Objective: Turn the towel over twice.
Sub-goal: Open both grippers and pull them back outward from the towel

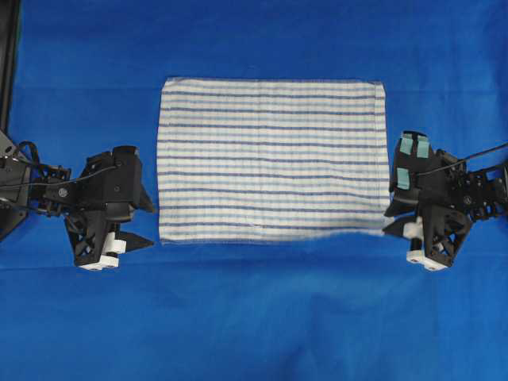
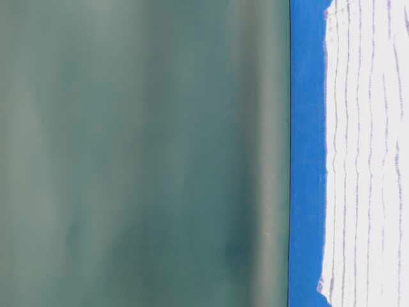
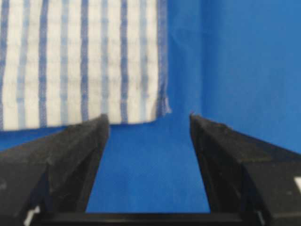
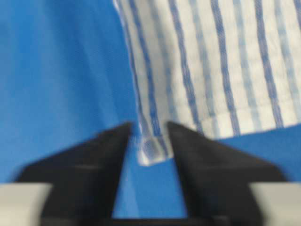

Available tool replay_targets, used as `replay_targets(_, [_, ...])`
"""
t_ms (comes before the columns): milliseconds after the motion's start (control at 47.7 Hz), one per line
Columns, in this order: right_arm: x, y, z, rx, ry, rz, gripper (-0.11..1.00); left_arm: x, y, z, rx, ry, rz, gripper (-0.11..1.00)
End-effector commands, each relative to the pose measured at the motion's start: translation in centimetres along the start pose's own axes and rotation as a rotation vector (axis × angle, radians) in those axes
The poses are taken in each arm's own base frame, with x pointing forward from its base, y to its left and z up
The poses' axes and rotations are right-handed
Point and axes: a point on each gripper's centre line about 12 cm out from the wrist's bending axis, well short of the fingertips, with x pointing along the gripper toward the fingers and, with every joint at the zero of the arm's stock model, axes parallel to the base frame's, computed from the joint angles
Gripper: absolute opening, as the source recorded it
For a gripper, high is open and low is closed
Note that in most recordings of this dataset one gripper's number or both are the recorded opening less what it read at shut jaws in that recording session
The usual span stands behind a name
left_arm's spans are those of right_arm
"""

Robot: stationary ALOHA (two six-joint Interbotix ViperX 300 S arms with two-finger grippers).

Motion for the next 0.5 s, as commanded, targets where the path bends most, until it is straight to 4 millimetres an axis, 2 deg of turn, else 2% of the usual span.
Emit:
replay_targets(0, [-0.9,0.7,1.3,-0.018,-0.043,0.02,0.54,-0.5,-0.4,1.4,0.007,-0.039,-0.01,0.63])
replay_targets(42, [-1.2,0.8,1.5,-0.031,-0.053,0.019,0.64,-0.7,-0.5,1.7,0.009,-0.041,-0.012,0.62])
replay_targets(84, [-1.6,0.8,1.9,-0.049,-0.068,0.02,0.66,-0.9,-0.5,1.9,0.01,-0.043,-0.012,0.62])
replay_targets(189, [-2.9,1.0,2.8,-0.093,-0.119,0.022,0.6,-1.7,-0.5,2.4,0.013,-0.057,-0.014,0.62])
replay_targets(482, [-8.0,0.6,5.8,-0.267,-0.367,-0.009,0.6,-5.8,-0.1,5.5,-0.005,-0.248,-0.021,0.62])
